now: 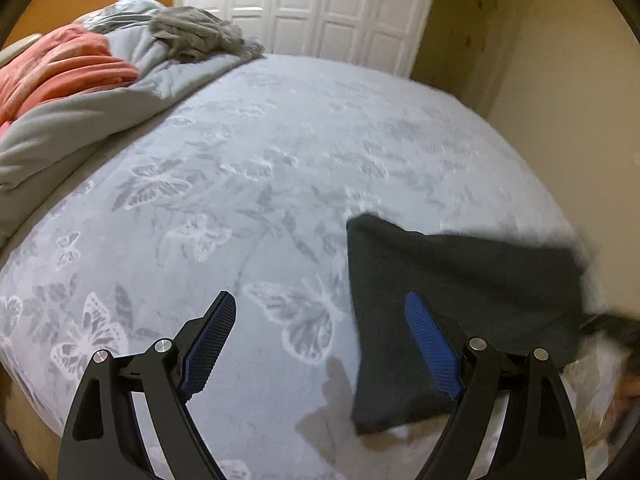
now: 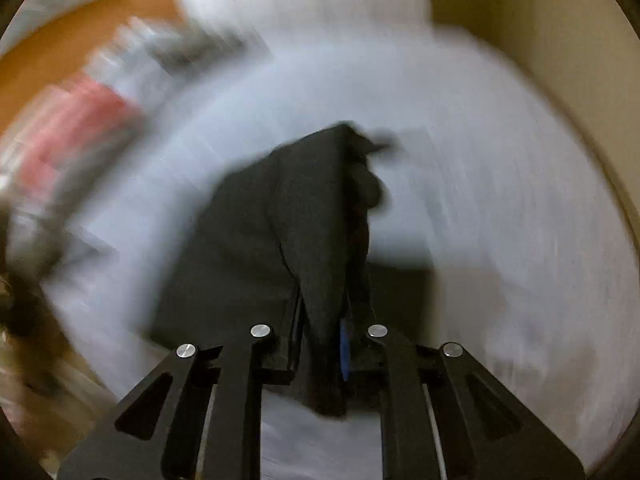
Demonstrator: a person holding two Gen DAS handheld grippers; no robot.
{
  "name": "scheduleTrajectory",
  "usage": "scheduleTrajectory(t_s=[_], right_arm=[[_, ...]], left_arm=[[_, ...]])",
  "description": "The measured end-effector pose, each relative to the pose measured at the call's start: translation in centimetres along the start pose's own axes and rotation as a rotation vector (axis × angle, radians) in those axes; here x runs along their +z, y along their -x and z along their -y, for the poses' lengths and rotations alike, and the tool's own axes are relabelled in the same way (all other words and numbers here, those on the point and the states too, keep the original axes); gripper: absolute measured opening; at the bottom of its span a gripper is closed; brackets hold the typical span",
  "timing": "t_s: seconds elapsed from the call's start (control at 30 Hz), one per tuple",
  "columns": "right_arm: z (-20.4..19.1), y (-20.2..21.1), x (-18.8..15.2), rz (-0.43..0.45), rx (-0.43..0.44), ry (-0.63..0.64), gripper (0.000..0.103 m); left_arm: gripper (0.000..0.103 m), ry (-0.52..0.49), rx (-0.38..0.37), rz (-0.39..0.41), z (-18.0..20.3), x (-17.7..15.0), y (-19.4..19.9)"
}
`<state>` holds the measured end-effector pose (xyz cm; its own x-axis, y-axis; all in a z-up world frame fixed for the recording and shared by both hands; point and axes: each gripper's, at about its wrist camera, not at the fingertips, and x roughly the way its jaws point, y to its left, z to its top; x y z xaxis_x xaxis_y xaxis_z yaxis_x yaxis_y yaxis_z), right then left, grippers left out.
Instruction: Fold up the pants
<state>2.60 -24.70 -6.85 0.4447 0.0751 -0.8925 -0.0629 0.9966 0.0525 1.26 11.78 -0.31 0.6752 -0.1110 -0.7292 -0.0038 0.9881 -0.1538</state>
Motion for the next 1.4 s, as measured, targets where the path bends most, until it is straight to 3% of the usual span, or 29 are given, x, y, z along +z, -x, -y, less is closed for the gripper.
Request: scheduleTrajectory(t_s=[0.03, 0.07, 0.13, 0.3, 0.43, 0.67, 0.9, 1.07, 1.13, 1.2, 1.23, 1.27, 1.3, 1.33, 1.37, 1.4], right_arm=[[1.9, 0.1, -1.4, 0.074, 0.084, -0.086, 0.023], [2.8, 0.9, -1.6, 0.094, 0.130, -0.143, 0.029], [4.5, 2.7, -1.5, 0.119, 0.151, -0.247, 0.033], [4.4, 3.9, -1.4, 0.144, 0.093, -0.173, 0.047], [3.7, 2.4, -2.7, 0.131, 0.123, -0.151, 0.066], [4.1, 1.1, -2.6, 0.103, 0.186, -0.207, 0.075], [4.8, 1.7, -2.3, 0.126, 0.304, -0.307, 0.087], [3.9, -1.1, -1.8, 0.005, 0.366, -0.328, 0.089], [3.5, -1.6, -1.8, 0.004, 0.358, -0.324, 0.093], [3.1, -1.5, -1.6, 0.030, 0.378, -0.310, 0.092], [2.9, -1.5, -1.5, 0.039, 0.393, -0.301, 0.076], [2.8, -1.6, -1.5, 0.044, 0.365, -0.293, 0.055], [2.9, -1.5, -1.5, 0.043, 0.385, -0.290, 0.042], [3.2, -1.3, -1.5, 0.045, 0.411, -0.304, 0.029], [3.5, -0.4, -1.6, 0.064, 0.444, -0.310, 0.027], [3.4, 1.1, -1.9, 0.086, 0.465, -0.285, 0.027]], left_arm=[[0.084, -0.015, -0.006, -0.010, 0.5, -0.3, -0.1], [0.084, -0.034, -0.017, -0.016, 1.2, -0.6, -0.2], [0.084, -0.065, -0.015, -0.014, 2.2, -1.1, -0.4], [0.084, -0.152, 0.007, -0.003, 5.2, -1.7, -1.1], [0.084, -0.170, 0.003, -0.014, 6.8, -1.8, -2.0], [0.084, -0.186, 0.028, -0.057, 8.0, -2.0, -4.3], [0.084, -0.153, 0.007, -0.160, 8.0, -2.7, -6.8], [0.089, -0.071, -0.089, -0.325, 7.1, -3.4, -9.7], [0.089, 0.036, -0.153, -0.366, 5.6, -3.4, -10.7], [0.089, 0.110, -0.205, -0.372, 4.5, -3.0, -10.9], [0.088, 0.128, -0.252, -0.378, 4.3, -2.8, -11.0], [0.080, 0.135, -0.296, -0.385, 4.2, -2.7, -11.2], [0.067, 0.138, -0.308, -0.380, 4.0, -2.5, -11.3], [0.043, 0.136, -0.292, -0.378, 3.8, -2.4, -11.2], [0.022, 0.143, -0.297, -0.376, 3.4, -2.3, -11.0], [0.020, 0.182, -0.333, -0.374, 2.5, -2.2, -10.2]])
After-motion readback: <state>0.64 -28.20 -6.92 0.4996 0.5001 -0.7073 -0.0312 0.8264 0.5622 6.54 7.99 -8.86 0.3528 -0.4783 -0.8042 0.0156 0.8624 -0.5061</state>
